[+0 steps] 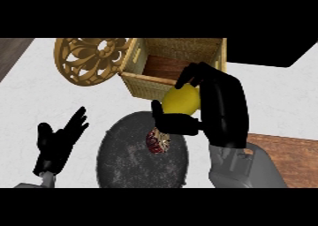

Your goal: Pick the lemon from the cutting board and place it in the basket

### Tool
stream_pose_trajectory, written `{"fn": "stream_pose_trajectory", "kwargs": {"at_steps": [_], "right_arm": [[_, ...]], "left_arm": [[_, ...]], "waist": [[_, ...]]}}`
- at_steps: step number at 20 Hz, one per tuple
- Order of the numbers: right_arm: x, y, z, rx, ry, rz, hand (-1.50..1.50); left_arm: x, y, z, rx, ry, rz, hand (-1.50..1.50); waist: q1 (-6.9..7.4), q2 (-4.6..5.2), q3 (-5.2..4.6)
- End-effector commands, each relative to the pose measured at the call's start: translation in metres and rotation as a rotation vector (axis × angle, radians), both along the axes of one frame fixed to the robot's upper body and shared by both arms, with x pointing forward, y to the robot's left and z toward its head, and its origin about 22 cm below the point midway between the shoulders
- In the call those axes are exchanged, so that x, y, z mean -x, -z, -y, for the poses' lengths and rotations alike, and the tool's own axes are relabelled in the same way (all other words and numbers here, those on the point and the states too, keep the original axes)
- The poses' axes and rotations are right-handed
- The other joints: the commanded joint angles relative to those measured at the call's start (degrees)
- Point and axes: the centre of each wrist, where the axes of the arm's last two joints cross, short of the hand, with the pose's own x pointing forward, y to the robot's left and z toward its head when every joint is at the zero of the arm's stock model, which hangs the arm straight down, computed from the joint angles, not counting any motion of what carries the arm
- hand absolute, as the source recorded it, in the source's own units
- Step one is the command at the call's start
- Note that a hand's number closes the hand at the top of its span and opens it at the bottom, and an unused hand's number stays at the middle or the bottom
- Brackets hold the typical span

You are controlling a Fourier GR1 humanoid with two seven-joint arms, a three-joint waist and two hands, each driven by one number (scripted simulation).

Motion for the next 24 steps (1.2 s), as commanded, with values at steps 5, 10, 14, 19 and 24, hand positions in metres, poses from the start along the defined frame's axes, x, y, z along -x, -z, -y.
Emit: {"fn": "stream_pose_trajectory", "kwargs": {"at_steps": [5, 10, 14, 19, 24], "right_arm": [[-0.002, -0.079, -0.044, -0.173, 0.228, 0.102, 1.50], [-0.016, -0.124, -0.064, -0.187, 0.315, 0.119, 1.50], [-0.024, -0.152, -0.083, -0.168, 0.360, 0.101, 1.50], [-0.045, -0.177, -0.099, -0.147, 0.414, 0.054, 1.50], [-0.070, -0.187, -0.111, -0.119, 0.426, 0.035, 1.50]], "left_arm": [[0.016, 0.025, -0.004, -0.036, -0.011, -0.153, 0.00], [0.015, 0.026, 0.002, -0.035, -0.022, -0.160, 0.00], [0.010, 0.018, -0.001, -0.035, -0.023, -0.150, 0.00], [0.014, 0.021, -0.010, -0.030, -0.041, -0.159, 0.00], [0.019, 0.021, -0.002, -0.033, -0.023, -0.146, 0.00]], "waist": [[-0.18, 0.04, -0.69], [-0.55, 0.47, -0.64], [-0.29, 0.56, -0.58], [-1.30, 1.02, -0.50], [-1.23, 1.58, -0.44]]}}
